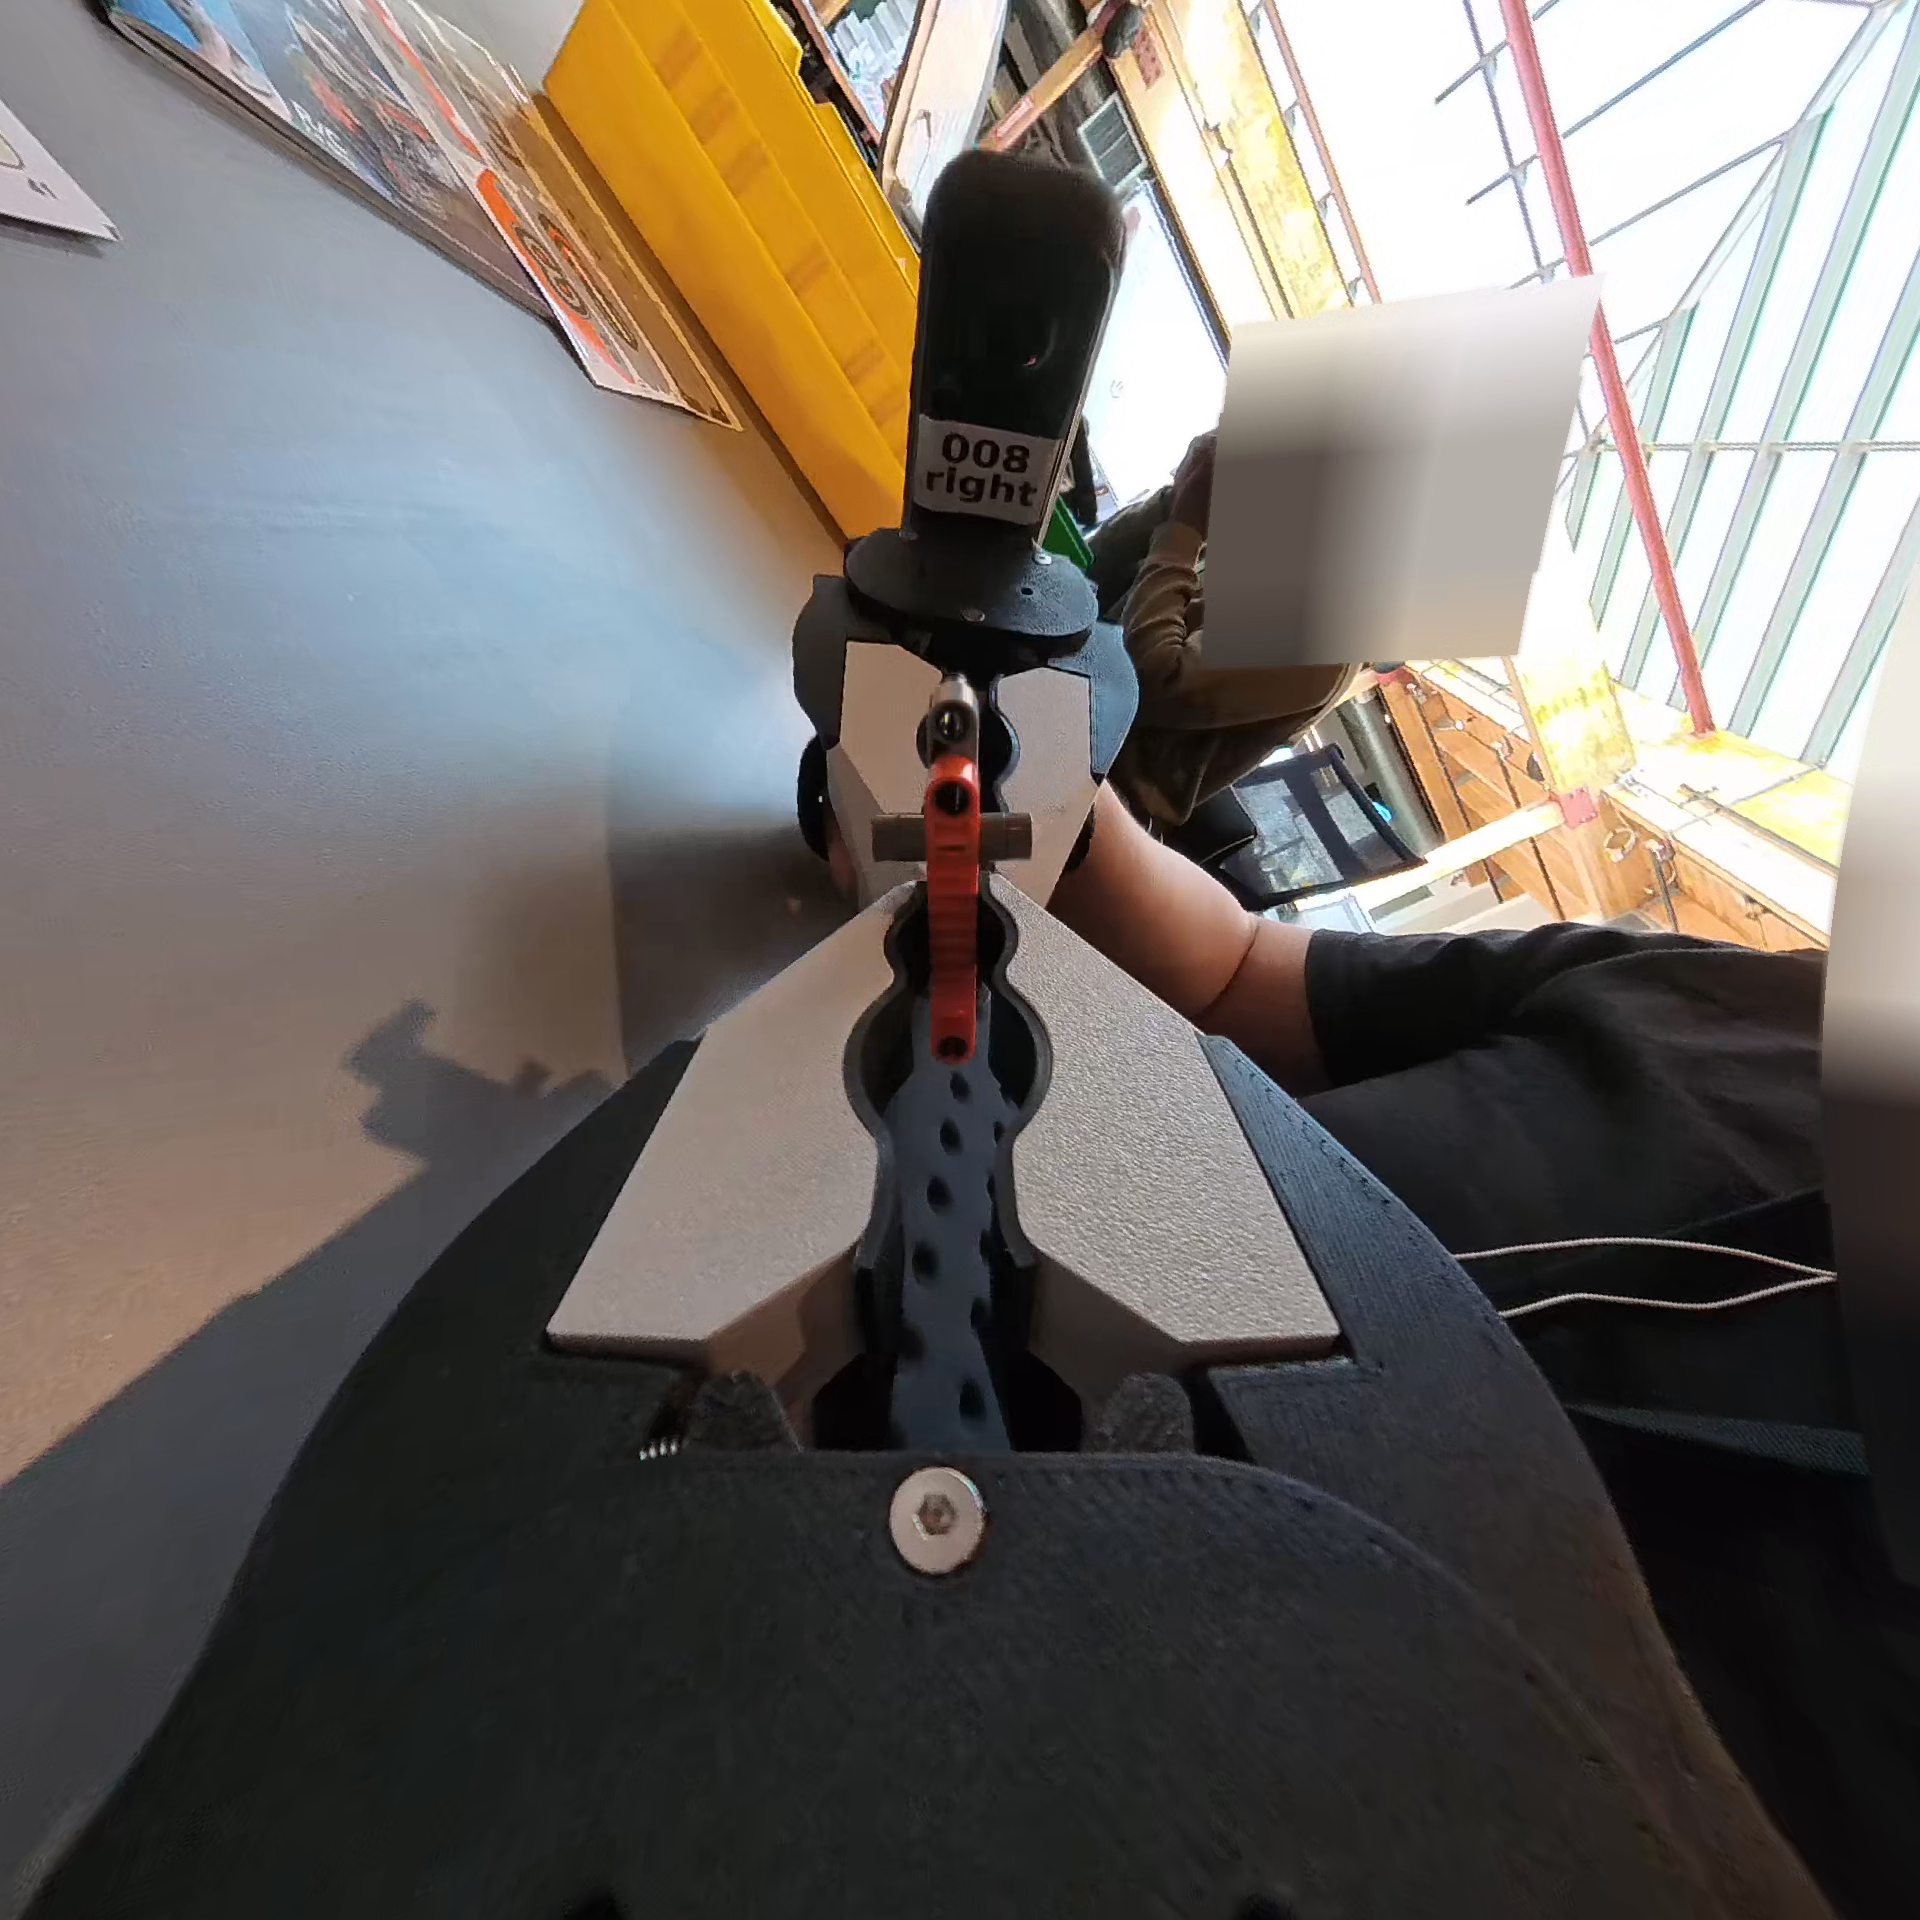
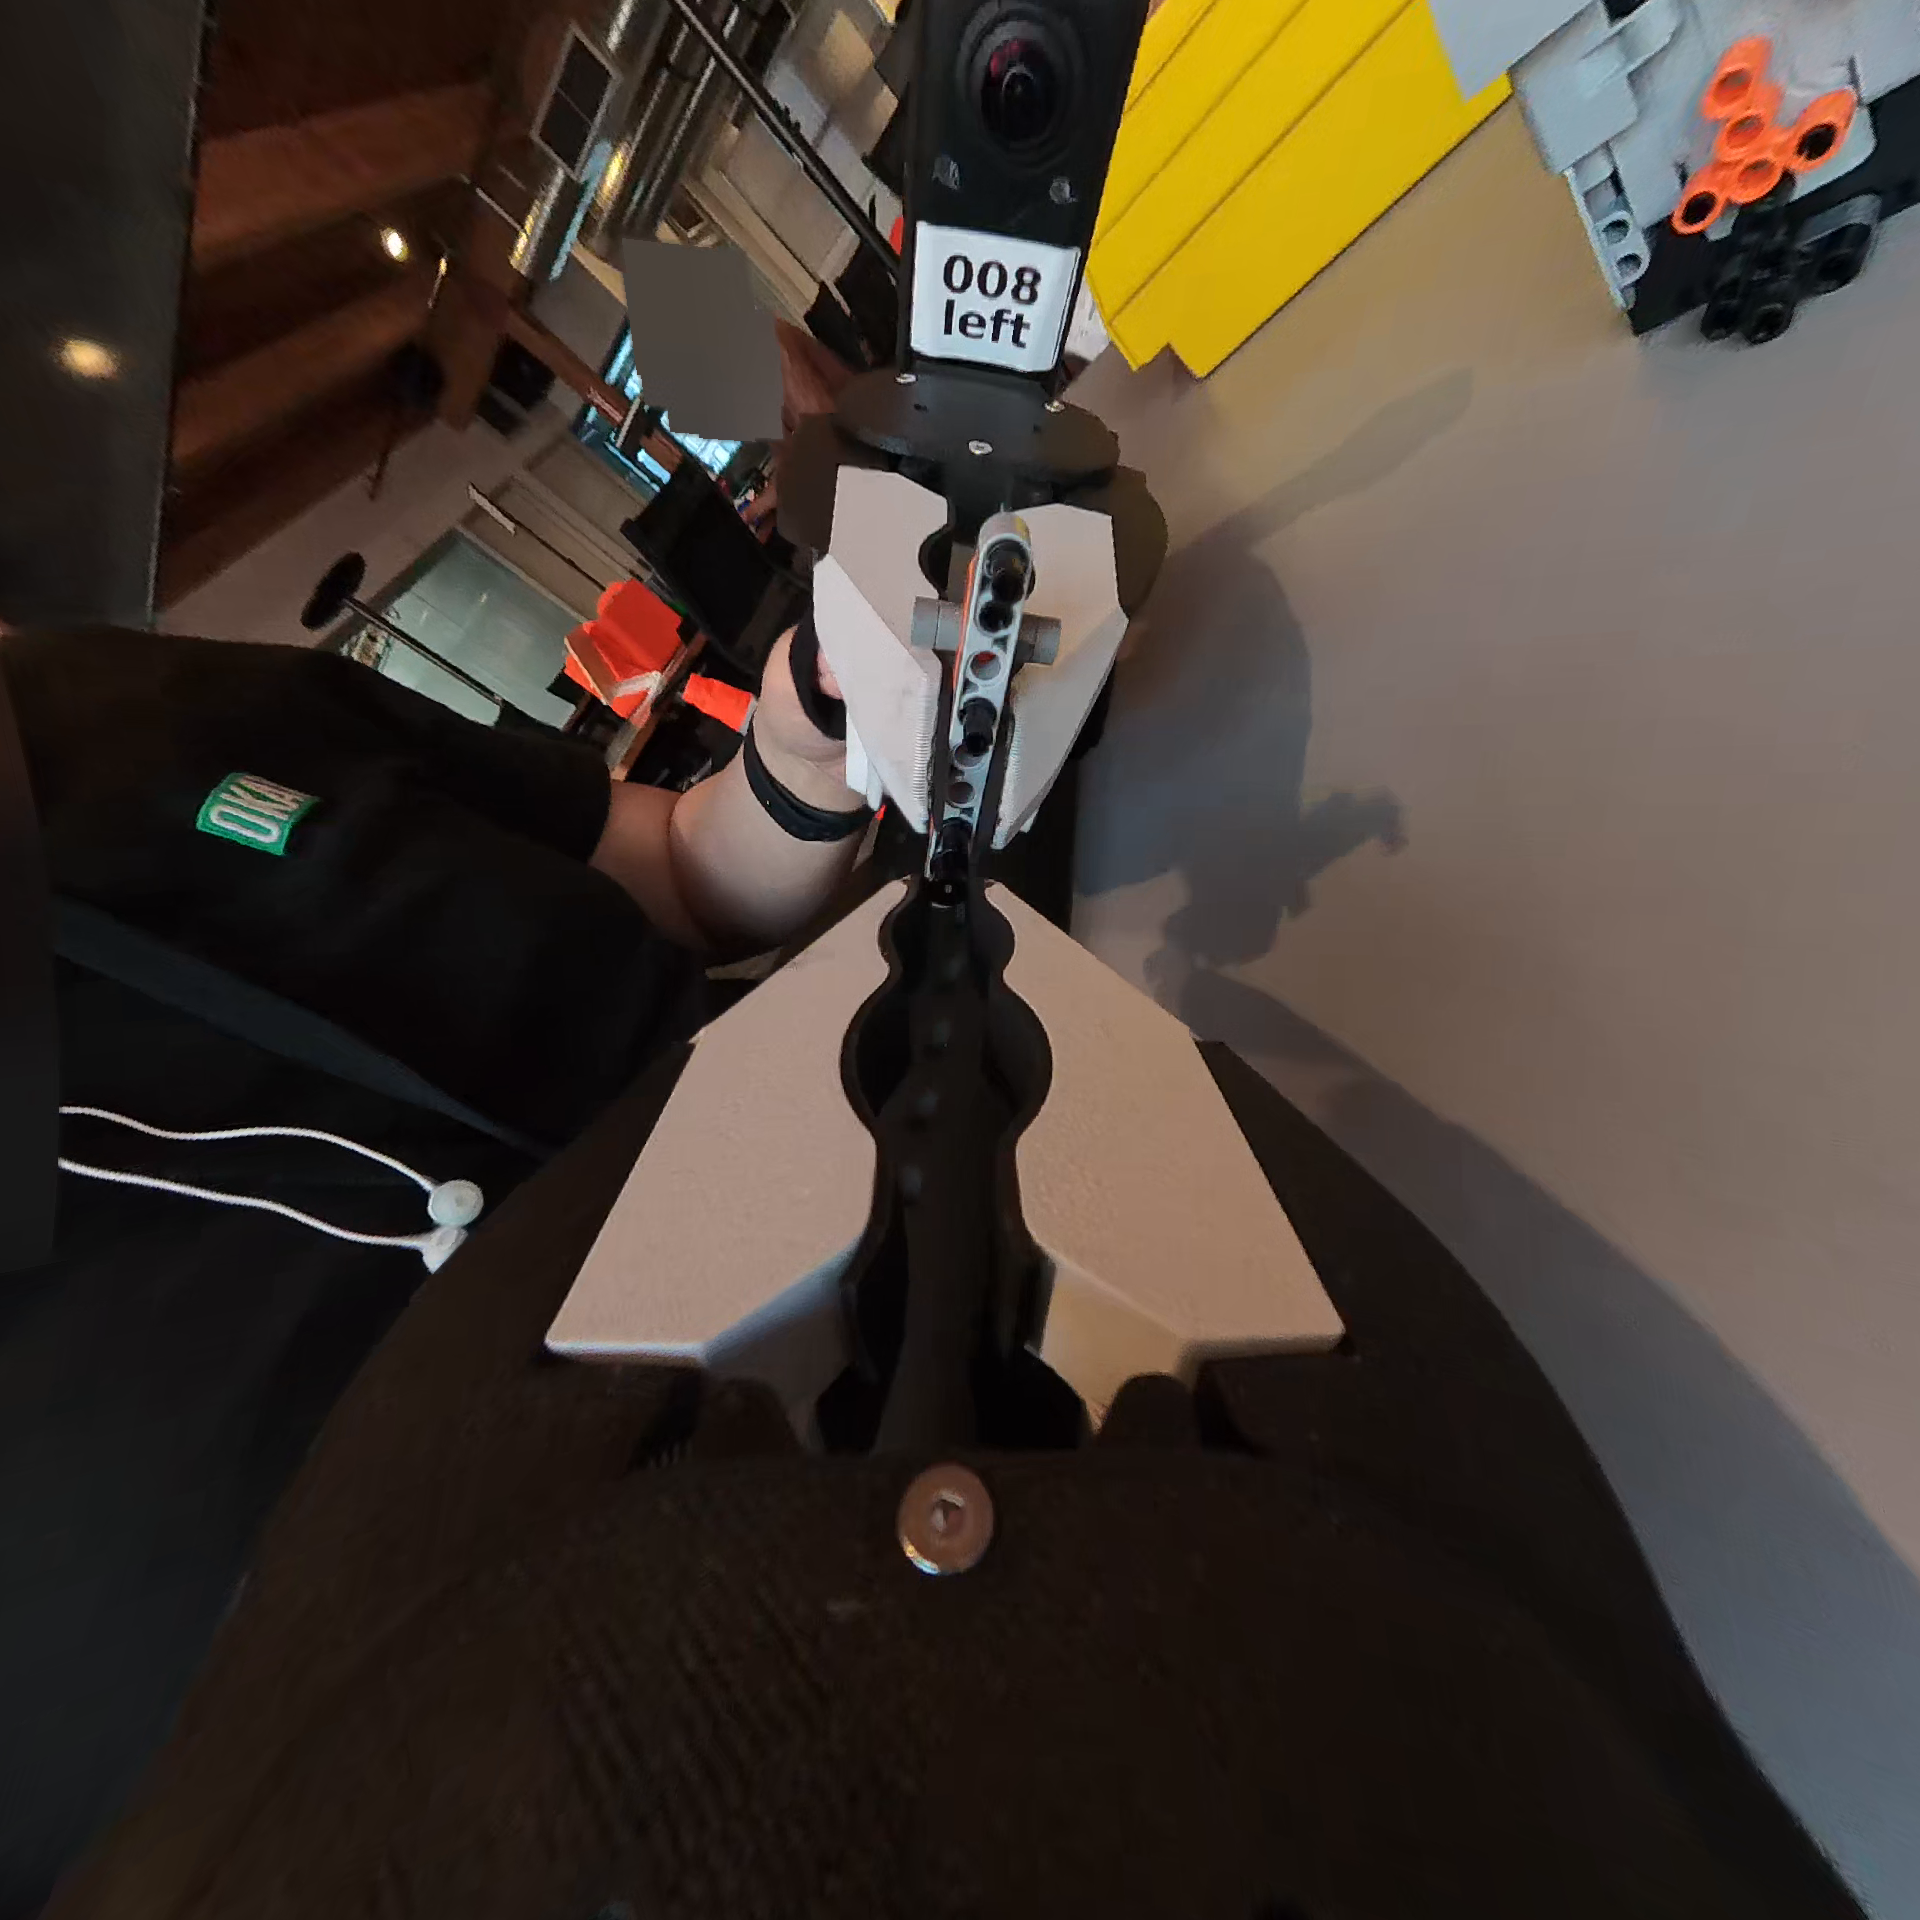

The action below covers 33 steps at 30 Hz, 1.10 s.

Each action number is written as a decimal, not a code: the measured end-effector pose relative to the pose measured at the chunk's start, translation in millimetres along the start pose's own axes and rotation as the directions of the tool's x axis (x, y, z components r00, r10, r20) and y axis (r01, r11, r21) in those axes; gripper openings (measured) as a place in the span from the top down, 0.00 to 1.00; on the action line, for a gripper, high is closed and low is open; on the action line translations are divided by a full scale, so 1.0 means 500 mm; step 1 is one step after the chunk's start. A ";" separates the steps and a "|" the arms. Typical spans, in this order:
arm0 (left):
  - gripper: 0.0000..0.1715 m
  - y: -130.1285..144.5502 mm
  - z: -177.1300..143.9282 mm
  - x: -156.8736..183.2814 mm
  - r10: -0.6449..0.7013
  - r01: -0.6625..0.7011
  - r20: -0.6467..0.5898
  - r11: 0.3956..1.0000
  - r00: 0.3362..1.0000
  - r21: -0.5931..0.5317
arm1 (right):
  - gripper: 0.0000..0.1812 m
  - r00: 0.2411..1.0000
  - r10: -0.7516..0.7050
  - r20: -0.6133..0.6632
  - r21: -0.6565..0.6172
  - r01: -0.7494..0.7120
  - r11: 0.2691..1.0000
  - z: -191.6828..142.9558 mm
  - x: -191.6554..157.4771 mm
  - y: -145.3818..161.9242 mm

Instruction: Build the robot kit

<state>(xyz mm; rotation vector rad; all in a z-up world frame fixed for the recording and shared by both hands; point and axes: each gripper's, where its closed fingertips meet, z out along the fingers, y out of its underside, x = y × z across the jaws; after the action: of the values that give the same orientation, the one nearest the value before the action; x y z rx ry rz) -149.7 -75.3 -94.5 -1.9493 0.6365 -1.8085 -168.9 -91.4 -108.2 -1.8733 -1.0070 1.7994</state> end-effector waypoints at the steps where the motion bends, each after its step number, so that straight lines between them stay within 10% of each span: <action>1: 0.97 -0.002 -0.002 -0.001 -0.005 0.005 -0.002 1.000 1.000 0.008 | 0.97 1.000 0.015 0.006 0.021 -0.015 1.000 0.000 0.001 -0.004; 33: 0.97 -0.015 -0.009 -0.004 0.028 -0.030 0.028 0.998 0.999 0.063 | 0.97 0.999 0.045 -0.011 0.085 -0.044 0.995 0.007 0.005 -0.022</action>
<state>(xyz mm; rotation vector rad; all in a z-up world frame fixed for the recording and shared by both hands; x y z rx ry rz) -154.0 -67.9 -91.3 -1.9102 0.5881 -1.7600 -175.1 -83.0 -103.1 -1.8677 -0.8767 1.8238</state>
